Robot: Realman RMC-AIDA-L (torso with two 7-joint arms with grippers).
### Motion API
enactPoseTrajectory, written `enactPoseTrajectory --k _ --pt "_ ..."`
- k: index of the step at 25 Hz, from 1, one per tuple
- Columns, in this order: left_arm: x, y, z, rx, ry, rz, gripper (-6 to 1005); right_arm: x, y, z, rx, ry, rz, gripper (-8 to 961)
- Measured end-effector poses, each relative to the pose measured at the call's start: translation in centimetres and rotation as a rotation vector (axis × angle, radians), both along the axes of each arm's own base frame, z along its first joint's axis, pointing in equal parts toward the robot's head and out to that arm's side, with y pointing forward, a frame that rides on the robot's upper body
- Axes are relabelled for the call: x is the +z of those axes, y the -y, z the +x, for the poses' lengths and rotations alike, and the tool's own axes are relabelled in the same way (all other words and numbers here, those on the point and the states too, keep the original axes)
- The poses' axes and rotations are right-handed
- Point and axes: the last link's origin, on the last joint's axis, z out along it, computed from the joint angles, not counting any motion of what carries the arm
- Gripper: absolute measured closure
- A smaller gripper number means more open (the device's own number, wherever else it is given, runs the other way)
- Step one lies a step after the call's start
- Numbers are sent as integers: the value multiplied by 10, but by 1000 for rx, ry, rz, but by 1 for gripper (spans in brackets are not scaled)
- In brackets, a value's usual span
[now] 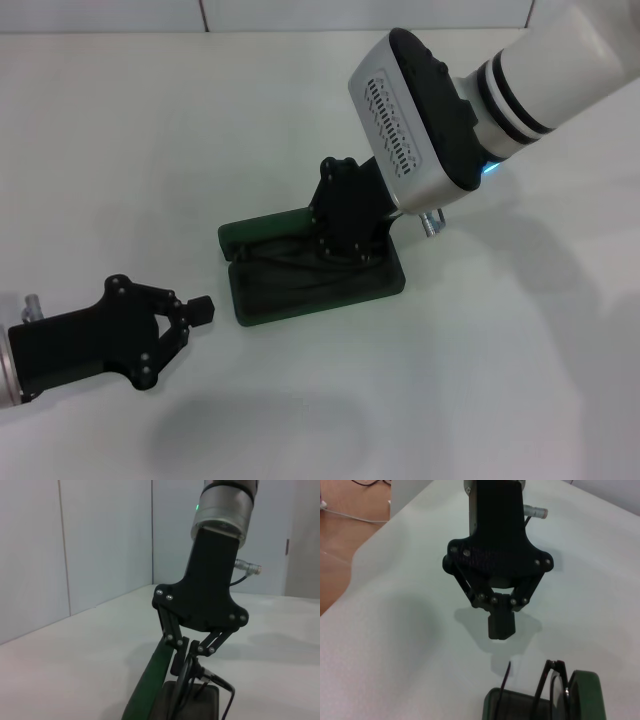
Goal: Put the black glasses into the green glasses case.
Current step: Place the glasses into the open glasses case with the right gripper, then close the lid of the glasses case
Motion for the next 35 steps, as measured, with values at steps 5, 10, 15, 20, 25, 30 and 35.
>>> enactPoseTrajectory --k 5,10,15,20,25,30,35 --pt "0 1 0 -1 3 -2 961 0 -2 3 -9 -5 18 830" --pt "0 1 0 -2 2 -2 960 -3 0 5 -13 8 15 827" --pt "0 2 -1 0 1 -2 960 -2 0 3 -19 -9 26 802" --pt "1 4 -1 -1 11 -2 959 1 6 3 -32 -49 10 713" --pt "4 7 1 -8 32 -10 959 12 17 3 -105 -143 -47 712" --pt "5 7 2 -11 37 -13 958 37 20 15 -230 -287 -77 688" --pt "5 7 2 -4 41 -21 958 70 23 45 -349 -472 -73 663"
